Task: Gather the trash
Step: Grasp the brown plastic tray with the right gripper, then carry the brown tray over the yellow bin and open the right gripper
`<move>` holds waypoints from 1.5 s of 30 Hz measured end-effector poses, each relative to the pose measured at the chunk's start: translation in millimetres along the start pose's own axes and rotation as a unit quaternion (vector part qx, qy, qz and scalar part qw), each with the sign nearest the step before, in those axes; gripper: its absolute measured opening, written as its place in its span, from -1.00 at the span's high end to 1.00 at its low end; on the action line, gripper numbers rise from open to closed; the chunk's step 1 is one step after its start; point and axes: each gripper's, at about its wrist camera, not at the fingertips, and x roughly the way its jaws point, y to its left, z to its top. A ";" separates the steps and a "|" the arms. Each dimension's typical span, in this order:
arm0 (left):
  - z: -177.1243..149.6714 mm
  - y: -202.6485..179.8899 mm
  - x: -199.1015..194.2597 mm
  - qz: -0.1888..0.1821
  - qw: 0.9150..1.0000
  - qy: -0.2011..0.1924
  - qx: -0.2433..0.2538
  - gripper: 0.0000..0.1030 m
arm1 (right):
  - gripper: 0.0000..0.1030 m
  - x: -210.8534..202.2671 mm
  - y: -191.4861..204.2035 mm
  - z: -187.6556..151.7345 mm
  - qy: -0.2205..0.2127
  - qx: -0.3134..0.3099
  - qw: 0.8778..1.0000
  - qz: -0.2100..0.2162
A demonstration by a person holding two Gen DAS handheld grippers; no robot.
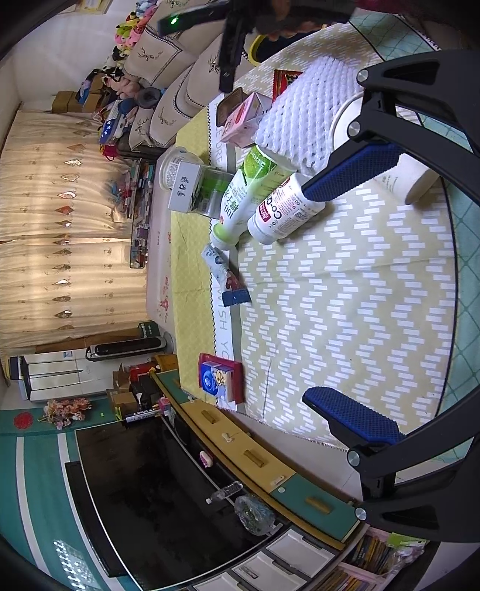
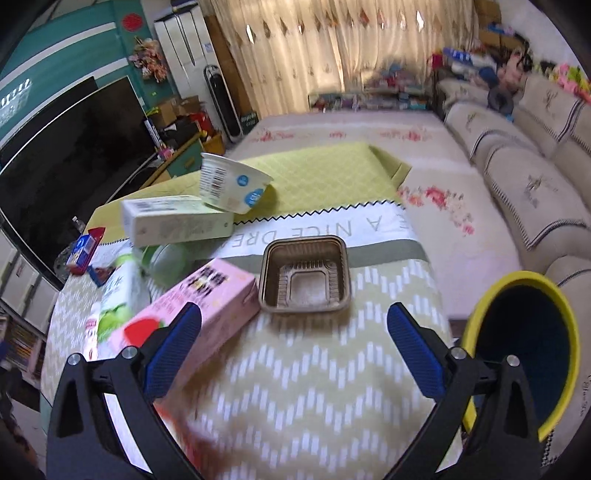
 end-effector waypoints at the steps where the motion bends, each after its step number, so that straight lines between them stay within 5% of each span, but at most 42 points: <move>1: 0.8 -0.2 3.2 -0.001 1.000 0.002 0.000 -0.92 | -0.87 5.7 -0.8 4.6 0.006 0.002 1.000 0.002; 19: 5.3 -13.0 21.3 -0.022 1.000 0.015 0.014 -0.92 | -0.77 69.3 0.3 45.7 0.088 0.008 0.995 -0.037; 25: 4.3 -17.3 16.0 -0.026 0.999 0.011 0.020 -0.92 | -0.46 83.9 -12.0 48.1 0.117 0.025 0.992 -0.047; 28: 3.8 -19.1 14.1 -0.027 0.999 0.011 0.020 -0.92 | -0.29 82.0 -13.3 47.0 0.110 0.020 0.992 -0.053; 37: 4.6 -30.0 4.3 -0.036 0.999 0.008 0.035 -0.92 | -0.27 44.0 -30.6 41.4 0.075 0.034 0.996 -0.037; 45: 3.0 -46.1 -5.8 -0.063 0.996 0.000 0.056 -0.92 | -0.28 -15.8 -119.3 22.8 0.041 0.095 0.990 -0.092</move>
